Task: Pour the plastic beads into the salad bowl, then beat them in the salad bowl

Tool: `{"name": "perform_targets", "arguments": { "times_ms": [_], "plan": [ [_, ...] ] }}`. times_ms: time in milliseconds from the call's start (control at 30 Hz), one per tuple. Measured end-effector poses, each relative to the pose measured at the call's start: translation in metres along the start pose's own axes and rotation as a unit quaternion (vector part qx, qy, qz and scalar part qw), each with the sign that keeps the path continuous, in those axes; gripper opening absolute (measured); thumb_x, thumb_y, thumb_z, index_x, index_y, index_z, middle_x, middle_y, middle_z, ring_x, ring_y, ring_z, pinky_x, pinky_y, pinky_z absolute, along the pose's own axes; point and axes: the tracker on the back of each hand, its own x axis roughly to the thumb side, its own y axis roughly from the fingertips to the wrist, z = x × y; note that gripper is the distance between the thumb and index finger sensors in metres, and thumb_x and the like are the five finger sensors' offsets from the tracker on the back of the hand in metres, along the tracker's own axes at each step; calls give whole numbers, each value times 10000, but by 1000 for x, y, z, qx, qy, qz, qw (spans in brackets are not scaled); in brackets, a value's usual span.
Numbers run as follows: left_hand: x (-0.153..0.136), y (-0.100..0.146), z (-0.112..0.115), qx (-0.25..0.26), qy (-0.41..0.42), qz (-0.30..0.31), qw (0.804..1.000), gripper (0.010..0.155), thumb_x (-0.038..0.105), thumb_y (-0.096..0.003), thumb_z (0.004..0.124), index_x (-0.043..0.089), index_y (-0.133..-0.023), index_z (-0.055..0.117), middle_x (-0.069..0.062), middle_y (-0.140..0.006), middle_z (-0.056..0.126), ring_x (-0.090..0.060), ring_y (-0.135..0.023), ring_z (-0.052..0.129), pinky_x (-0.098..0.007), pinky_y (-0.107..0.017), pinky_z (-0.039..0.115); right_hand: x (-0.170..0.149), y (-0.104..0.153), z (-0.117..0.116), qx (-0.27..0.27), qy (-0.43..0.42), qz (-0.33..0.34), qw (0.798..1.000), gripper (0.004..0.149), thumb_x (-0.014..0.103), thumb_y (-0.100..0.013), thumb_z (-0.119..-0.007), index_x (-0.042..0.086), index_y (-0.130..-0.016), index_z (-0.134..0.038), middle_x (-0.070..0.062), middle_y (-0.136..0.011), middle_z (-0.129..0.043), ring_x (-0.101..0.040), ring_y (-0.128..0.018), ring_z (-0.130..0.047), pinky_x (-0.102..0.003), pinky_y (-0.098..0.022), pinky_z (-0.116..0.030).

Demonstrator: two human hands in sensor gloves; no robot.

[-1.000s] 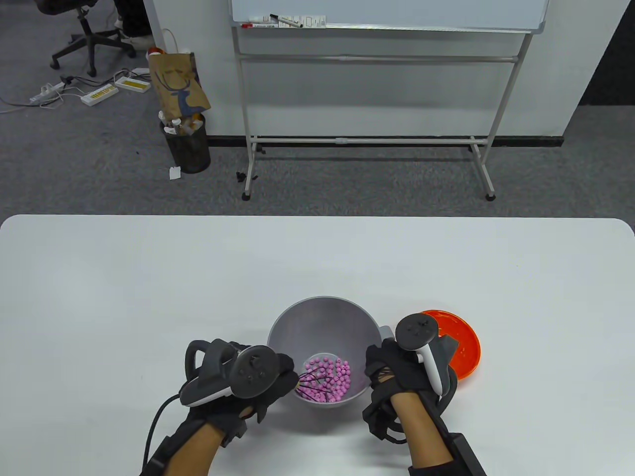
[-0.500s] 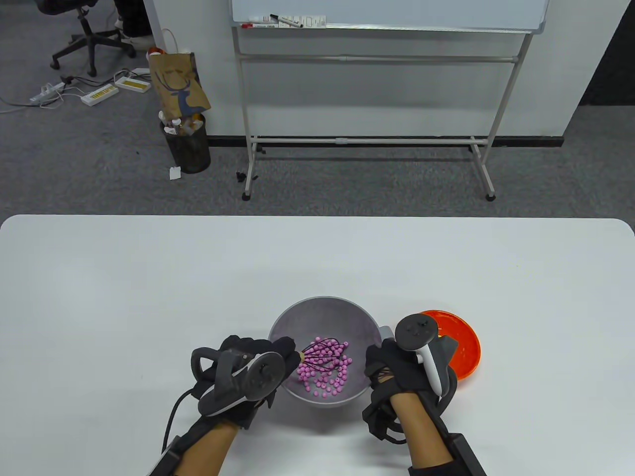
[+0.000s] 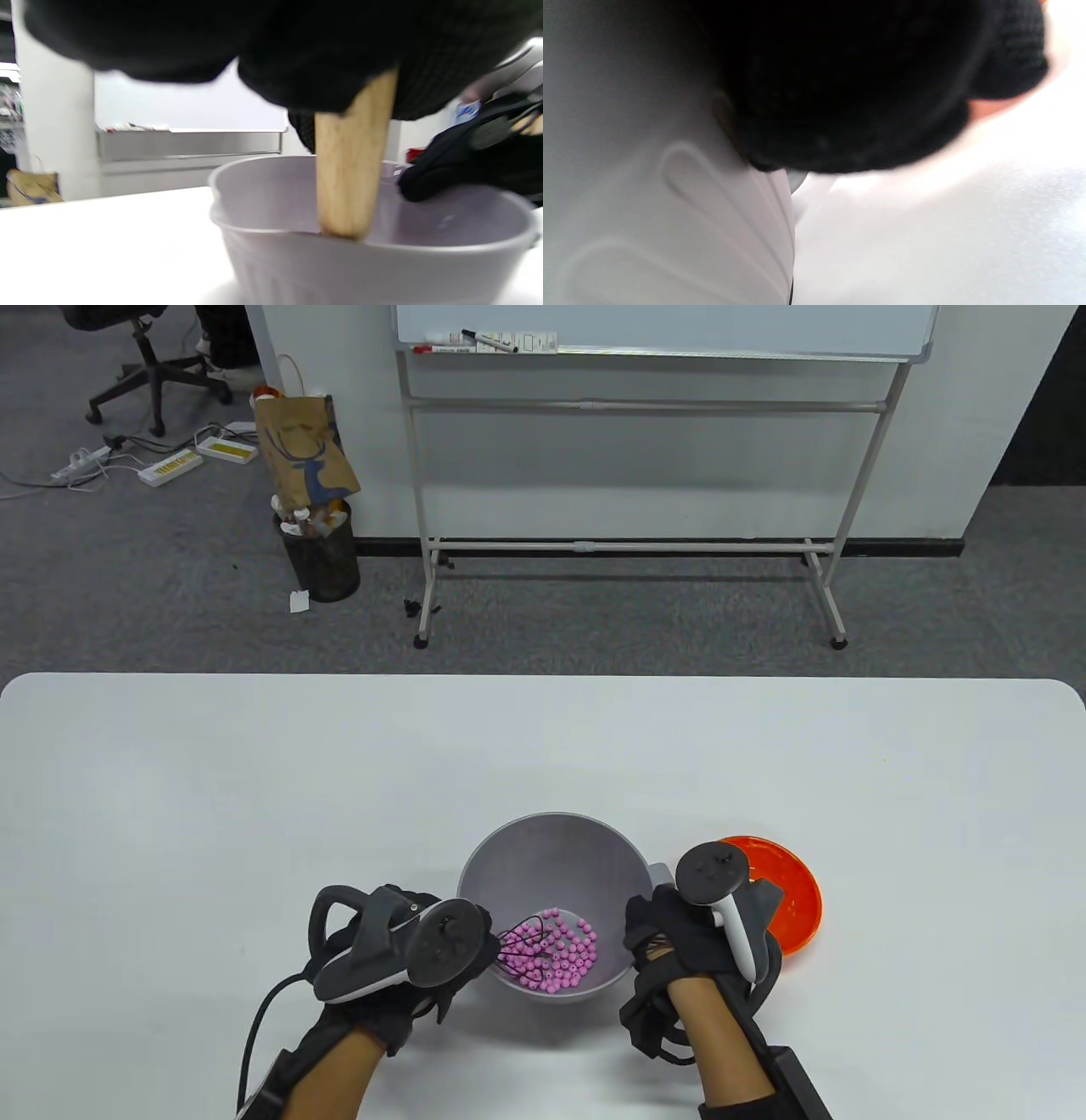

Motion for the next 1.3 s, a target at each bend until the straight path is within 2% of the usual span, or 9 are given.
{"name": "perform_targets", "arguments": {
  "times_ms": [233,433,533,700,800,967,1033,1167,1300],
  "plan": [
    [-8,-8,26,37,85,-13,996,416,574,-433,858,294,-708,996,117,-149,1032,-102,-96,986,-360,-284,905,0,0,0,-1,1,-1,1000,548,459,-479,-781,37,-823,-838,-66,-380,-1044,-130,-26,-1041,-354,-188,-880],
    [-11,-9,37,89,36,-44,994,419,599,-425,851,329,-717,982,126,-163,1034,-100,-105,991,-361,-291,904,0,0,0,-1,1,-1,1000,548,460,-480,-780,37,-824,-838,-67,-381,-1043,-131,-27,-1041,-354,-189,-880],
    [-11,-8,38,128,-20,-45,991,449,610,-401,873,329,-739,967,129,-151,1032,-98,-94,990,-355,-283,908,0,0,0,-1,1,0,1000,549,461,-480,-780,38,-824,-838,-65,-378,-1045,-130,-26,-1041,-353,-189,-880],
    [-16,-7,32,116,-45,-61,990,458,600,-393,894,332,-758,956,119,-147,1033,-106,-93,989,-361,-285,905,0,0,0,-1,1,0,1000,549,461,-480,-780,38,-825,-837,-64,-382,-1043,-131,-27,-1041,-353,-189,-880],
    [-17,-5,25,95,-51,-55,993,415,591,-394,901,331,-705,989,113,-138,1032,-110,-85,986,-363,-280,905,0,0,0,-1,1,0,1000,548,461,-480,-779,39,-825,-838,-67,-380,-1044,-131,-27,-1042,-353,-189,-880],
    [-3,-3,10,42,-75,-41,995,415,587,-400,908,311,-698,997,111,-135,1033,-107,-86,985,-360,-283,906,0,0,0,-1,0,0,1000,547,461,-480,-780,41,-826,-839,-66,-381,-1045,-132,-29,-1042,-354,-191,-880],
    [3,-3,5,7,-51,-5,999,420,577,-403,911,298,-706,996,108,-140,1032,-106,-90,985,-358,-287,907,0,0,0,-1,1,-1,1000,548,461,-481,-780,40,-826,-838,-65,-380,-1046,-132,-30,-1043,-354,-193,-880],
    [8,-2,6,2,17,35,999,413,567,-413,899,292,-706,998,109,-139,1027,-97,-85,983,-350,-281,910,0,0,0,-2,1,-1,1000,548,461,-480,-780,39,-825,-840,-66,-382,-1045,-131,-30,-1043,-354,-193,-880],
    [1,-6,16,15,58,16,998,416,569,-430,864,297,-720,988,114,-151,1025,-95,-92,983,-354,-282,907,0,0,0,-3,1,-1,1000,547,462,-481,-779,41,-825,-839,-64,-383,-1045,-131,-30,-1043,-353,-193,-880]
  ]
}}
